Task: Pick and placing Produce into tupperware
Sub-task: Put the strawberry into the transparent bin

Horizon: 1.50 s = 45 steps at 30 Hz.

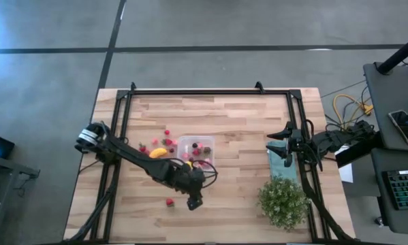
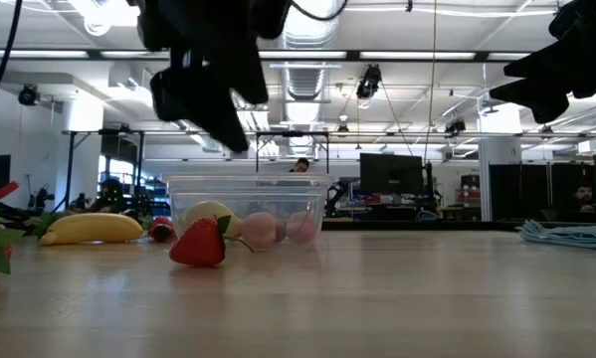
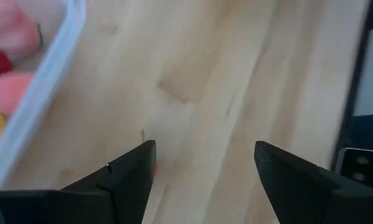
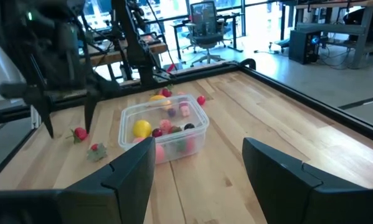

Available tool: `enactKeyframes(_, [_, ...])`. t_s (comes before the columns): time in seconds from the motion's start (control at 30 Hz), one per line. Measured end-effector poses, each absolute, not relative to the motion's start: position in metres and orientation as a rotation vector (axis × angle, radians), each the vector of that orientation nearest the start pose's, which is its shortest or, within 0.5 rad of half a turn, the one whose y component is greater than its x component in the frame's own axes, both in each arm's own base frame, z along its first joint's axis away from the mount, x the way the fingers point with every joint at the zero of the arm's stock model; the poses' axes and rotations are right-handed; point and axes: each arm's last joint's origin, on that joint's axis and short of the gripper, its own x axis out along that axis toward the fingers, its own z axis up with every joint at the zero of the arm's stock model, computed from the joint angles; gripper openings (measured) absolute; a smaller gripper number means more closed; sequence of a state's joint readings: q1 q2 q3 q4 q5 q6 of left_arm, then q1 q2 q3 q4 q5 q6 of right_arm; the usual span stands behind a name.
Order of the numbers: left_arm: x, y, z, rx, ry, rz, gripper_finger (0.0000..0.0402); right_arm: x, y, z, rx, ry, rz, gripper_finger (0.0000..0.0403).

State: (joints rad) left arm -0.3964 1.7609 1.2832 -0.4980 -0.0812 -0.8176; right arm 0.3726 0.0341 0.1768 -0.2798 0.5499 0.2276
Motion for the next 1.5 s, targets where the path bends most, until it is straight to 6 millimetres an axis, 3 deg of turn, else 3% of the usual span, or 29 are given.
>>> enactKeyframes(0.23, [0.345, -0.149, 0.198, -0.492, 1.076, 0.139, 0.0257, 0.082, 0.016, 0.194, 0.165, 0.103, -0.190, 0.0233])
enactKeyframes(0.93, [0.331, -0.140, 0.177, -0.388, 1.145, 0.270, 0.0257, 0.082, 0.016, 0.194, 0.166, 0.103, -0.190, 0.0233])
enactKeyframes(1.5, [0.329, -0.139, 0.160, -0.366, 1.131, 0.240, 0.0257, 0.082, 0.016, 0.194, 0.166, 0.102, -0.190, 0.0233])
